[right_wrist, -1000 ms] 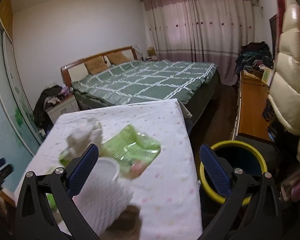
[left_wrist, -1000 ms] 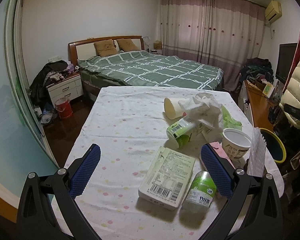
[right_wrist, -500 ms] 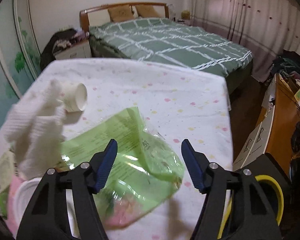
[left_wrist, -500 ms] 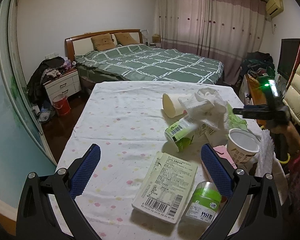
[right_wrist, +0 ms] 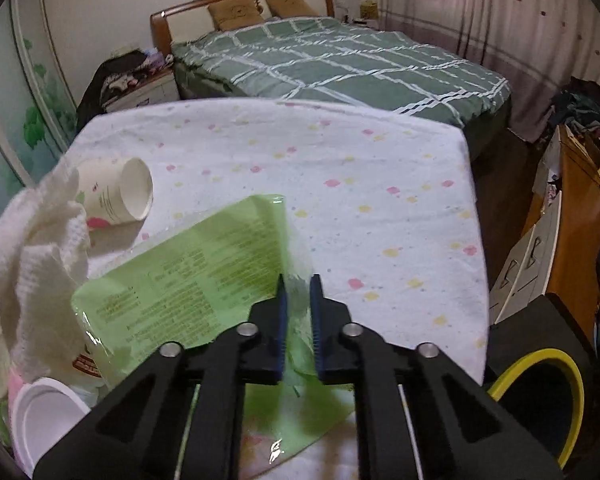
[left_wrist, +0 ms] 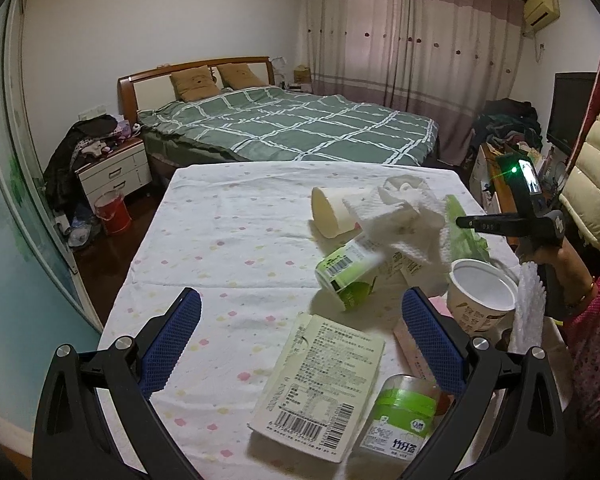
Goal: Collect trash
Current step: 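Grasp the green plastic bag with the right tool, then carry the green bag to the yellow bin and open the right tool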
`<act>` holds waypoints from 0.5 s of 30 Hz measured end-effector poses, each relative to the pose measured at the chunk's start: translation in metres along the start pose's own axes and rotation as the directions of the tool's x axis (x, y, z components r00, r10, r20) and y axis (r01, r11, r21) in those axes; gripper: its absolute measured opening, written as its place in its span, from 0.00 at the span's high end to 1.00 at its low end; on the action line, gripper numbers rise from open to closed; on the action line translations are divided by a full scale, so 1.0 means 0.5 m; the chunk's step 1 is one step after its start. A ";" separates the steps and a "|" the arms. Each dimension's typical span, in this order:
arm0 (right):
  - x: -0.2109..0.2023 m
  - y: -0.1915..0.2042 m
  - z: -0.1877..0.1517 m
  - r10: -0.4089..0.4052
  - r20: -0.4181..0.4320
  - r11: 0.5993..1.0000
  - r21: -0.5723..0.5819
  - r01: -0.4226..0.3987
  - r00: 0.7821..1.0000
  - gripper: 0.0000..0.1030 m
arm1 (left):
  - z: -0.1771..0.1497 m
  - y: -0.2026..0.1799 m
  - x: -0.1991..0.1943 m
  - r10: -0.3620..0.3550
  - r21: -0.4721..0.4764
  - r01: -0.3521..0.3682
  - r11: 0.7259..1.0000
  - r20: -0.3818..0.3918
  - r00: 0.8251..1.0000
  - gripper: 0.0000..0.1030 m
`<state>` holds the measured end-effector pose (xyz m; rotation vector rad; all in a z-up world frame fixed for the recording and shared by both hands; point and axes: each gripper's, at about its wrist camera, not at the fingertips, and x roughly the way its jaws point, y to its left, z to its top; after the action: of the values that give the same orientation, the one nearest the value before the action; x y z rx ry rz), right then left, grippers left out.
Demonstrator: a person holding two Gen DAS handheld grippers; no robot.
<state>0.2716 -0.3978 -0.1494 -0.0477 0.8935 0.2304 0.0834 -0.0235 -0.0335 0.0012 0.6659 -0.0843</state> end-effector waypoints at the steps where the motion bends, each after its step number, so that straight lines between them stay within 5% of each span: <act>1: -0.009 -0.005 0.001 -0.002 0.010 1.000 0.012 0.002 1.000 0.94 | 0.001 -0.003 -0.001 -0.003 0.003 0.003 1.000 0.002 1.000 0.04; 8: -0.118 -0.080 -0.009 -0.053 0.110 0.990 0.138 0.038 0.993 0.95 | 0.004 -0.032 -0.021 -0.038 0.033 0.038 0.999 0.025 0.999 0.04; 15: -0.221 -0.226 -0.077 -0.207 0.133 0.938 0.310 0.157 0.969 0.95 | 0.005 -0.070 -0.041 -0.092 0.067 0.089 0.994 0.041 0.995 0.04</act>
<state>0.1998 -0.5329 -0.0940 0.1661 0.7456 -0.0755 0.0662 -0.0566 -0.0178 0.0324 0.6187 -0.1926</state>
